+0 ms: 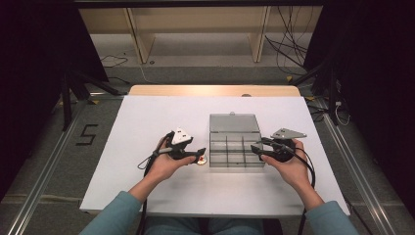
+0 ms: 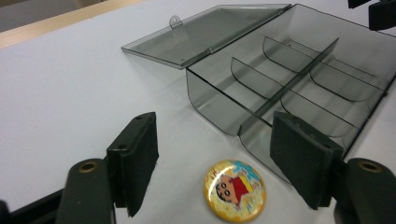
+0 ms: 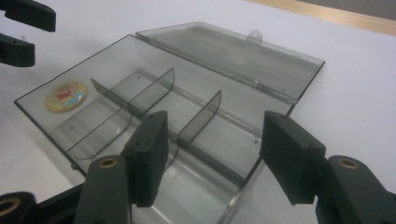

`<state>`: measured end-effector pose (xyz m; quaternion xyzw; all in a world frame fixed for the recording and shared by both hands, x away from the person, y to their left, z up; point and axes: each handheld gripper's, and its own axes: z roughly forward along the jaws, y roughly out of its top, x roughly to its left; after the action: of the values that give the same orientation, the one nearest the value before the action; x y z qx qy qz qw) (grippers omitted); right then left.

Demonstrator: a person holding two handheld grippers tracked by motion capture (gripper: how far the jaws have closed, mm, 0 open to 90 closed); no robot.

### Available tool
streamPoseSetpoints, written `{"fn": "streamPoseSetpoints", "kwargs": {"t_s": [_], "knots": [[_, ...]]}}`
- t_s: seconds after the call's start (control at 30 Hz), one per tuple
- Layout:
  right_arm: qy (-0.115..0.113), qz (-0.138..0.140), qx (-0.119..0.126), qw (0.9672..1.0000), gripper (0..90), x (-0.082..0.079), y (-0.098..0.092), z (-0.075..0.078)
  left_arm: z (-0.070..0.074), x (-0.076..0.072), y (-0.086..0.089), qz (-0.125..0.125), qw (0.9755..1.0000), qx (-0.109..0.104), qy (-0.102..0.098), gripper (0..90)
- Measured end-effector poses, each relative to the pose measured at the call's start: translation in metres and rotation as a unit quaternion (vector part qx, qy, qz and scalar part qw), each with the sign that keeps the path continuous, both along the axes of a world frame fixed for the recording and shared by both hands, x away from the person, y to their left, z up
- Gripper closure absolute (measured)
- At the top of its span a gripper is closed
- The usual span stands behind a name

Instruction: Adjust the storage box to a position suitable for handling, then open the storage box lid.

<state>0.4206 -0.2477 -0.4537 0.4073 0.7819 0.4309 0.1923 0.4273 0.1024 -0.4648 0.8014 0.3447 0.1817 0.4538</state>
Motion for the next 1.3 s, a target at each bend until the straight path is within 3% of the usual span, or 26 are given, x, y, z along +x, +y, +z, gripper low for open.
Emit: {"fn": "streamPoseSetpoints", "kwargs": {"t_s": [0.13, 0.37, 1.03, 1.3], "knots": [[0.002, -0.003, 0.000, 1.0000, 40.2, -0.007, -0.002, -0.002, -0.003, -0.009, 0.009, 0.001, 0.9999, 0.015, 0.003, 29.7], [-0.004, -0.009, 0.007, 0.9999, 37.7, -0.016, -0.005, -0.002, -0.007, -0.019, 0.020, -0.001, 0.9999, 0.004, 0.013, 26.4], [-0.006, -0.018, 0.007, 0.9998, 35.0, -0.018, -0.008, -0.001, -0.014, -0.015, 0.016, -0.011, 0.9996, 0.019, 0.019, 24.2], [-0.004, -0.017, 0.007, 0.9998, 34.5, -0.018, -0.008, -0.001, -0.022, -0.008, 0.010, -0.019, 0.9988, 0.032, 0.032, 24.0]]}}
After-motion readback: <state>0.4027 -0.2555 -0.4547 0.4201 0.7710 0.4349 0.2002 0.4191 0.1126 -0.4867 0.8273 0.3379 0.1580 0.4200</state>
